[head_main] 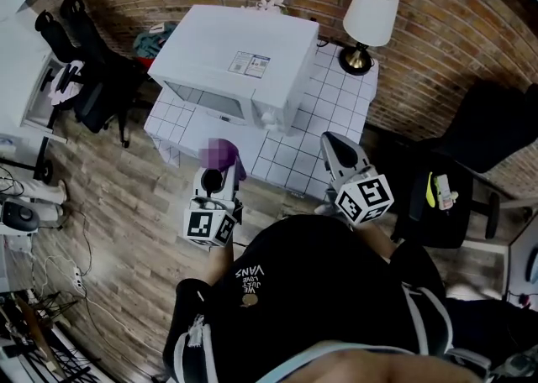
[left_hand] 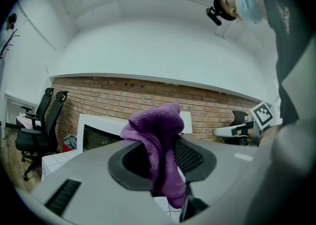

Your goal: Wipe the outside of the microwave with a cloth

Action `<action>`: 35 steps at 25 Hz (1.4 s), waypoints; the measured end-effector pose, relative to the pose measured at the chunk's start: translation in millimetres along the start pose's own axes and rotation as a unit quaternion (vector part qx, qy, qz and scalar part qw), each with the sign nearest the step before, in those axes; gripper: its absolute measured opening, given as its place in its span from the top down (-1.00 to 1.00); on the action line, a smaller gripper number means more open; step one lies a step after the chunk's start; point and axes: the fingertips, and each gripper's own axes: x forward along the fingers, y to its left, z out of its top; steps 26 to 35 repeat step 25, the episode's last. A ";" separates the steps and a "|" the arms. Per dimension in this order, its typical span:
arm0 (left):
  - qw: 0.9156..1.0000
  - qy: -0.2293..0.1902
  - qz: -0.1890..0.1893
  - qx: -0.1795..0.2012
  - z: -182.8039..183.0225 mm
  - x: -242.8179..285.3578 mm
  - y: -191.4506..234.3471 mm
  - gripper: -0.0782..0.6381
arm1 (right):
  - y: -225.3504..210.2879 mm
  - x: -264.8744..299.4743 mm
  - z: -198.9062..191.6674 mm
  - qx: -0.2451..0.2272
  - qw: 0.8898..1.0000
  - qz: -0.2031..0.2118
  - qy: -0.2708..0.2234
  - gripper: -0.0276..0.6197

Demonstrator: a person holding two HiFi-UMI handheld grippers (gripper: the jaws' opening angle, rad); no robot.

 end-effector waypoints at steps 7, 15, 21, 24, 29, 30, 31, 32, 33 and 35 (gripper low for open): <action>1.000 -0.004 0.010 -0.003 2.0 4.3 0.4 0.41 | -5.5 4.1 -1.9 -0.007 1.000 -0.003 0.006 0.92; 1.000 0.002 0.001 -0.021 -4.8 6.1 -6.3 0.41 | -7.3 1.8 -2.7 -0.008 1.000 -0.005 0.010 0.92; 1.000 0.005 -0.005 -0.026 -10.0 5.9 -10.7 0.41 | -5.6 0.4 -1.3 -0.011 1.000 -0.004 0.009 0.92; 1.000 0.008 -0.008 -0.027 -13.6 5.4 -10.9 0.41 | -4.7 -0.2 -2.6 -0.012 1.000 -0.005 0.008 0.92; 1.000 0.009 -0.009 -0.026 -14.3 5.2 -11.1 0.41 | -4.3 -0.5 -3.1 -0.012 1.000 -0.005 0.008 0.92; 1.000 0.009 -0.009 -0.026 -14.3 5.2 -11.1 0.41 | -4.3 -0.5 -3.1 -0.012 1.000 -0.005 0.008 0.92; 1.000 0.009 -0.009 -0.026 -14.3 5.2 -11.1 0.41 | -4.3 -0.5 -3.1 -0.012 1.000 -0.005 0.008 0.92; 1.000 0.009 -0.009 -0.026 -14.3 5.2 -11.1 0.41 | -4.3 -0.5 -3.1 -0.012 1.000 -0.005 0.008 0.92; 1.000 0.009 -0.009 -0.026 -14.3 5.2 -11.1 0.41 | -4.3 -0.5 -3.1 -0.012 1.000 -0.005 0.008 0.92; 1.000 0.009 -0.009 -0.026 -14.3 5.2 -11.1 0.41 | -4.3 -0.5 -3.1 -0.012 1.000 -0.005 0.008 0.92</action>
